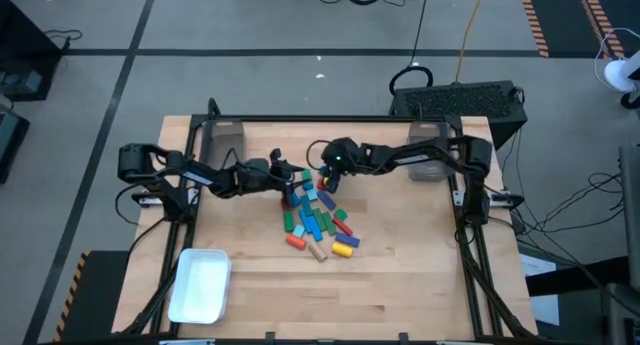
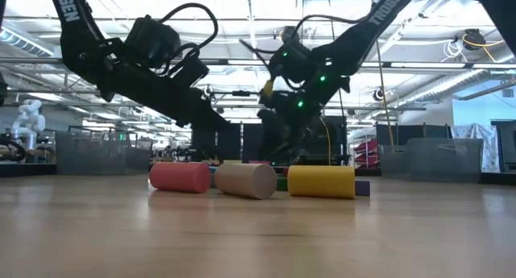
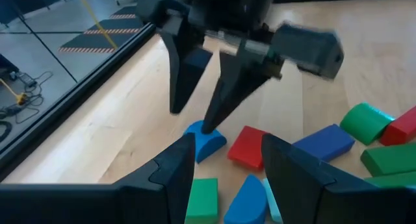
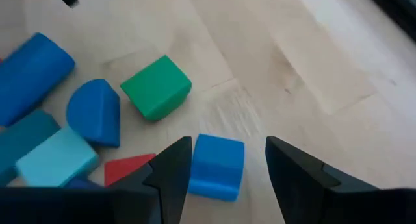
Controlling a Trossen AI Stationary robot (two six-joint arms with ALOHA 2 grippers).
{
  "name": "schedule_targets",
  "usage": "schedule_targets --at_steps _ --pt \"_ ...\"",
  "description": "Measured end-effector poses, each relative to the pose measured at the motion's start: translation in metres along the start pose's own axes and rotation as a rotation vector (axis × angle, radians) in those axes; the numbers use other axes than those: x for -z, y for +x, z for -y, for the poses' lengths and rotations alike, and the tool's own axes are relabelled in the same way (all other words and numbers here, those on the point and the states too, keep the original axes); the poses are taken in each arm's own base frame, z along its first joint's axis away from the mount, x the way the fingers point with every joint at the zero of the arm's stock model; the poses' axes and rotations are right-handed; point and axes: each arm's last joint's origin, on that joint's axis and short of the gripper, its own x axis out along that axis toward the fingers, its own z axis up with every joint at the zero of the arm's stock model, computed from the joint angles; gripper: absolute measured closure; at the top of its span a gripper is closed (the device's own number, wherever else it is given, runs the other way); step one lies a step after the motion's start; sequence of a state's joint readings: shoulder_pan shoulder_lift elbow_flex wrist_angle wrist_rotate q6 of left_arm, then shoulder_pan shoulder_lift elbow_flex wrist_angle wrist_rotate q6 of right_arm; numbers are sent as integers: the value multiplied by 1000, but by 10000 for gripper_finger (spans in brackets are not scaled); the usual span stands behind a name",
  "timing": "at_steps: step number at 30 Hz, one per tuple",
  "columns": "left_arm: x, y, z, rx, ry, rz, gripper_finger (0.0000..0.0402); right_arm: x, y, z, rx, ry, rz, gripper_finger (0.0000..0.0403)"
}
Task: Sort blocks by size
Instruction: Put the blue half circle block into the right black bin
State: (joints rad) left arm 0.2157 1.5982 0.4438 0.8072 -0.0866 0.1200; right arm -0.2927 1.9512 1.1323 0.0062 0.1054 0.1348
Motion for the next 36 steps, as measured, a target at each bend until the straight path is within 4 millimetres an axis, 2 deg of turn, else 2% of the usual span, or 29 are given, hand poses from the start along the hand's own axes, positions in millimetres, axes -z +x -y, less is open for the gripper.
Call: schedule_targets --at_steps 4,22,36 --pt "2 0 0 2 1 -19 221 4 8 0 4 -2 -43 218" --pt "0 0 0 0 -1 -3 221 8 12 0 3 -25 -68 219" --pt "1 0 0 0 -1 -6 221 11 15 -1 -21 -15 -80 288"
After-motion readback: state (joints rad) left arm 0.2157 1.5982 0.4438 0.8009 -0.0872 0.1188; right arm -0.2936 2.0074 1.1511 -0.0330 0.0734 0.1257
